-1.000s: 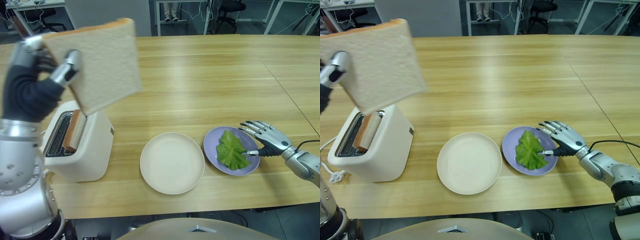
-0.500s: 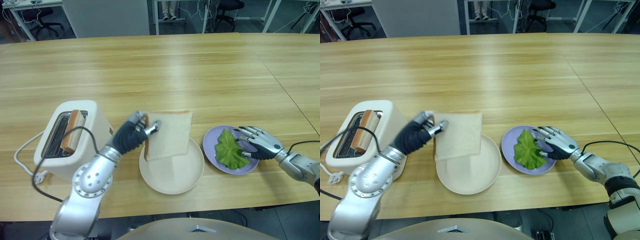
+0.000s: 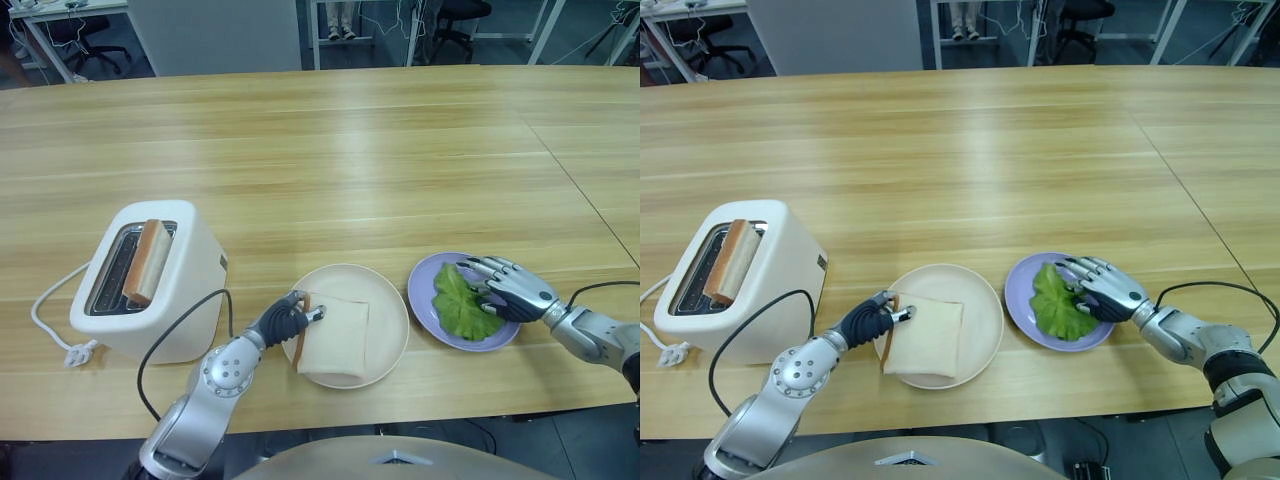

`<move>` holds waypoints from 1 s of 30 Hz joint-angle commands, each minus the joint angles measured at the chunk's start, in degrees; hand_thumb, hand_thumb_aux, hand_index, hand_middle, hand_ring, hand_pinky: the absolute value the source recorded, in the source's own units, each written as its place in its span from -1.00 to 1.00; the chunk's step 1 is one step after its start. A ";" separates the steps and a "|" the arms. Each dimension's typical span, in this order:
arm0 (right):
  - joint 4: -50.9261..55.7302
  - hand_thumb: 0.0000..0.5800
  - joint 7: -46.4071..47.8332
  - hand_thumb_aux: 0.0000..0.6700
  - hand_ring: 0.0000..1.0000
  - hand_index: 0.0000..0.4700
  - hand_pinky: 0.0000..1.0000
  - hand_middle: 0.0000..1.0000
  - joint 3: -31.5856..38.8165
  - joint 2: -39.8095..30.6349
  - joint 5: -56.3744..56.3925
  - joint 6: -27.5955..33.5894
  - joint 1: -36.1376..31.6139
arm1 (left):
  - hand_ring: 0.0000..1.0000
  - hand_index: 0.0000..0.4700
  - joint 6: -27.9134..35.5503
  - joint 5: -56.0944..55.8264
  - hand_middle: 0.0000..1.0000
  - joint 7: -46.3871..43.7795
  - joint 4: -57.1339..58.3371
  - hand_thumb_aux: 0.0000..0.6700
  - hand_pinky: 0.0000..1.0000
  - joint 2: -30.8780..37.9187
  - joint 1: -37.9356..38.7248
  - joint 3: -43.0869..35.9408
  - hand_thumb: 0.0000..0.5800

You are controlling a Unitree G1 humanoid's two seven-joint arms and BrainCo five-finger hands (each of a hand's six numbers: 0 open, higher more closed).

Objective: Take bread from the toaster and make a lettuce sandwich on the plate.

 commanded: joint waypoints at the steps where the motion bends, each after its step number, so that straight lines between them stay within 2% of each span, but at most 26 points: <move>1: -6.97 1.00 2.97 1.00 -1.00 0.96 -1.00 -1.00 -4.85 -1.91 6.13 -1.73 1.21 | -1.00 -0.75 -2.39 7.40 -1.00 1.00 6.02 -0.74 -1.00 0.98 -1.72 -4.42 -0.52; 2: -9.35 1.00 4.37 1.00 -1.00 0.96 -1.00 -1.00 -6.25 -2.23 8.22 -2.03 1.85 | -1.00 -1.00 -3.03 8.98 -1.00 1.55 6.79 -1.00 -1.00 0.90 -2.06 -4.90 -1.00; 10: -31.69 1.00 18.93 1.00 -1.00 0.96 -1.00 -1.00 -15.21 -2.30 22.47 1.32 9.47 | -1.00 -1.00 -9.03 19.57 -1.00 5.15 7.63 -1.00 -1.00 1.11 -4.42 -4.96 -1.00; 18: -50.16 1.00 33.05 1.00 -1.00 0.96 -1.00 -1.00 -17.43 2.98 31.98 8.67 13.89 | -1.00 -1.00 -14.56 29.73 -1.00 5.90 1.87 -1.00 -1.00 2.66 -4.56 -2.57 -1.00; 23: -54.73 1.00 40.66 1.00 -1.00 0.96 -1.00 -1.00 -14.17 9.28 32.47 11.76 14.04 | -1.00 -1.00 -14.30 34.19 -1.00 5.02 -8.07 -1.00 -1.00 2.84 -2.67 6.02 -1.00; 30: -51.38 1.00 46.93 1.00 -1.00 0.96 -1.00 -1.00 -7.77 17.72 29.40 13.19 12.86 | -1.00 -1.00 -10.43 34.18 -1.00 -1.00 -23.33 -1.00 -1.00 3.09 2.13 30.80 -1.00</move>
